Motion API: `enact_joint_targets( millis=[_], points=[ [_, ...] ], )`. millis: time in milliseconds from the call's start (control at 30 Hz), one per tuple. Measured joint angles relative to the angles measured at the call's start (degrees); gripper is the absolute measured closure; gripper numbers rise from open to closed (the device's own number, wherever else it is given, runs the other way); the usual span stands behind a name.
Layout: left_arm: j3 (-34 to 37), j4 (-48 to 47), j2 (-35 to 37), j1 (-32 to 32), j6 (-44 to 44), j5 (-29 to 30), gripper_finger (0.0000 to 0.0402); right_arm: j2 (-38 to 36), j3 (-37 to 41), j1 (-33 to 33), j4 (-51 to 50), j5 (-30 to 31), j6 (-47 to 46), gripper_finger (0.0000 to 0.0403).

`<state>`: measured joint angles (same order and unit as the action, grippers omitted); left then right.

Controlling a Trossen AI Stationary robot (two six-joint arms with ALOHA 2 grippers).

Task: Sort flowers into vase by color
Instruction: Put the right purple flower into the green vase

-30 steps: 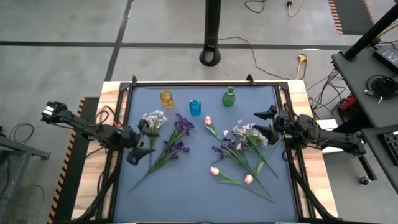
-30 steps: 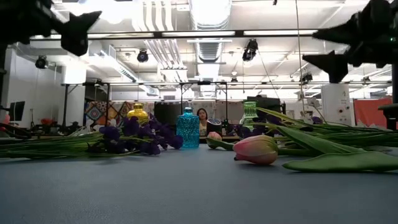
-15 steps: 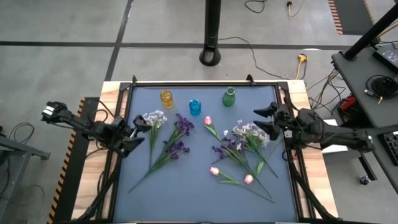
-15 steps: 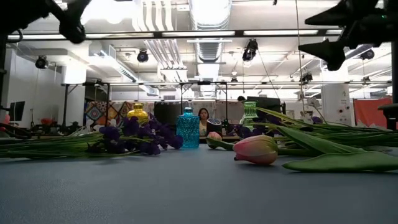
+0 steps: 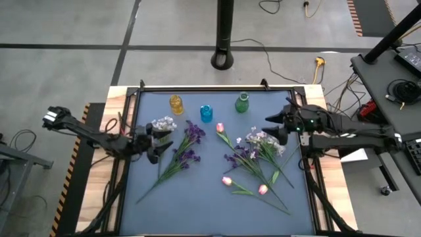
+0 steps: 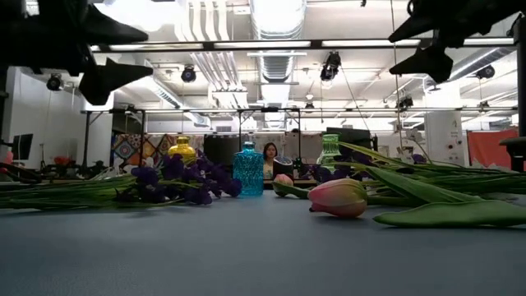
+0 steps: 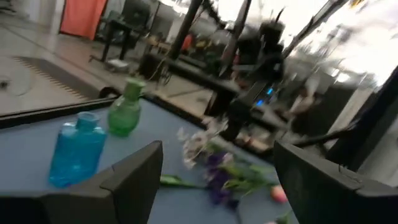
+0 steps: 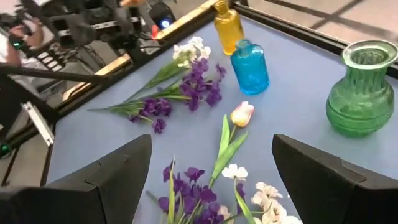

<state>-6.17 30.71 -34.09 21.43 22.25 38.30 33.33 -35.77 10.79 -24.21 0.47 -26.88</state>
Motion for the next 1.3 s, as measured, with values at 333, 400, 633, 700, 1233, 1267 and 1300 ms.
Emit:
enact_joint_targets(
  millis=[333, 400, 633, 700, 1233, 1267, 1300],
  points=[
    [-20.4, -40.1, -10.8, 0.0, 5.0, 0.1, 0.0114, 10.1, -7.4, -2.6, -10.7, -5.4, -16.9, 0.0078],
    [-23.2, -42.2, -13.3, 0.0, 2.7, 0.2, 0.0114, 12.9, -7.4, -5.3, -13.2, -5.6, -20.5, 0.0078],
    [-29.5, -42.6, -19.5, -0.2, -6.1, 0.3, 0.0114, 21.7, -7.4, -16.6, -17.1, -7.0, -33.7, 0.0078],
    [-30.8, -42.7, -20.6, -0.2, -7.7, 0.3, 0.0114, 23.9, -8.1, -19.9, -17.6, -6.9, -37.1, 0.0078],
    [-33.6, -44.2, -25.9, -0.3, -9.7, 4.3, 0.0114, 48.5, -21.0, -31.2, -27.1, -2.3, -40.8, 0.0078],
    [-33.6, -44.1, -26.1, -0.3, -9.6, 4.4, 0.0114, 49.9, -21.9, -31.2, -27.0, -2.3, -39.9, 0.0078],
    [-33.6, -44.0, -26.2, -0.3, -9.5, 4.4, 0.0114, 51.2, -22.8, -31.2, -26.9, -2.3, -39.4, 0.0078]
  ],
)
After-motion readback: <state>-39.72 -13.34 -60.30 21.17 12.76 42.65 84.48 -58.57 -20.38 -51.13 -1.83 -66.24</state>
